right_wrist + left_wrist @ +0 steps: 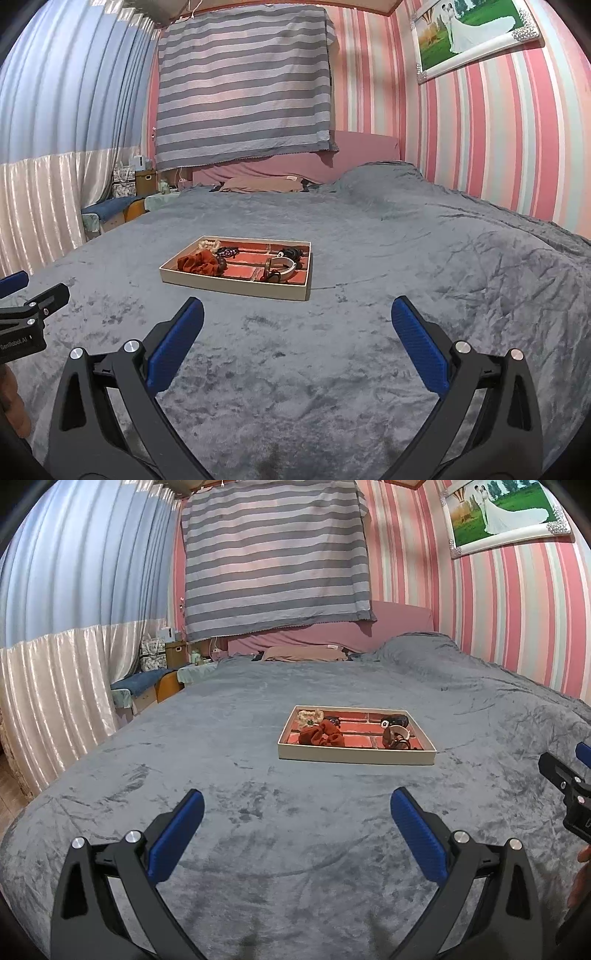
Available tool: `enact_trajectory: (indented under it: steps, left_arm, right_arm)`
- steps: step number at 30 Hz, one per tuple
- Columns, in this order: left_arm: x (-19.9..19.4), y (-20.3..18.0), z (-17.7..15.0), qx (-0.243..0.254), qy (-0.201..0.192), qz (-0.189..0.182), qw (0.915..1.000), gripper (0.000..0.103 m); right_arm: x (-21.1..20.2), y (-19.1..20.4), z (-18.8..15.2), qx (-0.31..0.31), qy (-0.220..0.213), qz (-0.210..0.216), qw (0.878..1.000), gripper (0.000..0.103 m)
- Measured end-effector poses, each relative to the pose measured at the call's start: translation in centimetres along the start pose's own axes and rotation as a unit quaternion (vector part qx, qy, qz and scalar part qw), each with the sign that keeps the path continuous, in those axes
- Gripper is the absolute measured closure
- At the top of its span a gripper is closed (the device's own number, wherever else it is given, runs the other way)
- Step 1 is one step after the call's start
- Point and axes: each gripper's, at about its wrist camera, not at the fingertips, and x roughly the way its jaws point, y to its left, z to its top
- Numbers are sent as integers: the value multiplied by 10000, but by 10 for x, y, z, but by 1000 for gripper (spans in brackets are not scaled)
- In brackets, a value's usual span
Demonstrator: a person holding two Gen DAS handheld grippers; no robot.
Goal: Organize jewelry
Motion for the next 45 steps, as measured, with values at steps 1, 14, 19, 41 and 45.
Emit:
enact_trajectory:
  steps: [1, 14, 19, 41, 45]
  left_arm:
    - [0, 0, 0, -3, 0, 8, 10000, 4]
    - [-3, -1, 3, -2, -39, -26, 10000, 4]
    - [-6, -5, 3, 70, -88, 13, 9999, 4]
    - [-6, -8, 2, 111, -90, 21, 9999, 4]
    - [-6, -8, 2, 117, -90, 18, 9999, 4]
  right_arm:
    - [0, 1, 0, -22, -8, -11, 10000, 4]
    - [-2, 0, 0, 17, -37, -39, 10000, 4]
    - [-3, 0, 0, 13, -25, -49, 10000, 4]
    - [-3, 0, -3, 63, -51, -80, 9999, 4]
    - [-4, 0, -2, 62, -40, -82, 9999, 4]
